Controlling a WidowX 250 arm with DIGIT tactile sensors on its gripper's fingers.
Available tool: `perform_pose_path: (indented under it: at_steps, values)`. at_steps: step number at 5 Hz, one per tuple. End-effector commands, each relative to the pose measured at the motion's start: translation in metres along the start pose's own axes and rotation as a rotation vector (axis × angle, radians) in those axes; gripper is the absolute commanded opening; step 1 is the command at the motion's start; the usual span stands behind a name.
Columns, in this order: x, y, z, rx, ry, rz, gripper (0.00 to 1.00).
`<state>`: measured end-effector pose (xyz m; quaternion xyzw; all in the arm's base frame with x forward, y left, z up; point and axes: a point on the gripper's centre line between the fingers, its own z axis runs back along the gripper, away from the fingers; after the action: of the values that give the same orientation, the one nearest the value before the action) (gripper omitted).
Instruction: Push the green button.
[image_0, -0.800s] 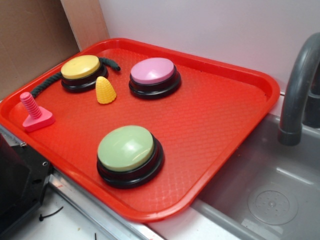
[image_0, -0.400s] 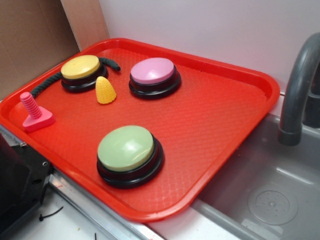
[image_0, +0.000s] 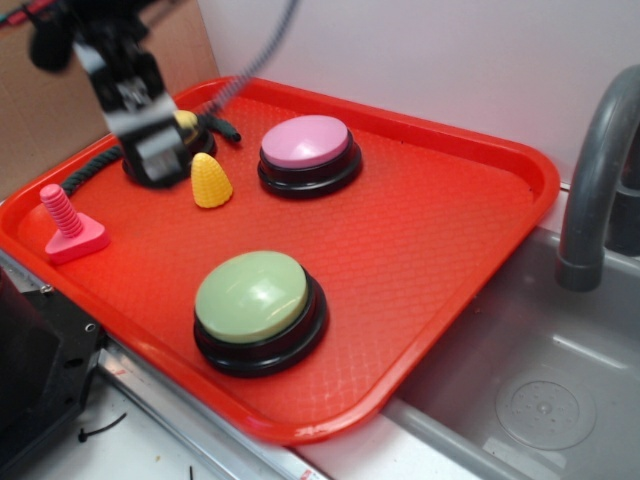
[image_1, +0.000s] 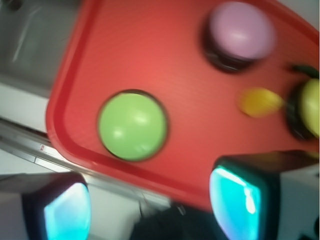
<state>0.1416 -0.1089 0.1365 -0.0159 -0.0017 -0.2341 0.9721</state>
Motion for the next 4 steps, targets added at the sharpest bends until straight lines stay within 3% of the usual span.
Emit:
perform_pose_path:
  at_steps: [1,2,4]
  values:
    - [0.0,-0.007,0.006,-0.009,-0.041,-0.012,1.0]
    - [0.0,-0.007,0.006,-0.009,-0.041,-0.012,1.0]
    - [0.004,-0.016,-0.051,0.05,-0.07,-0.119,1.0]
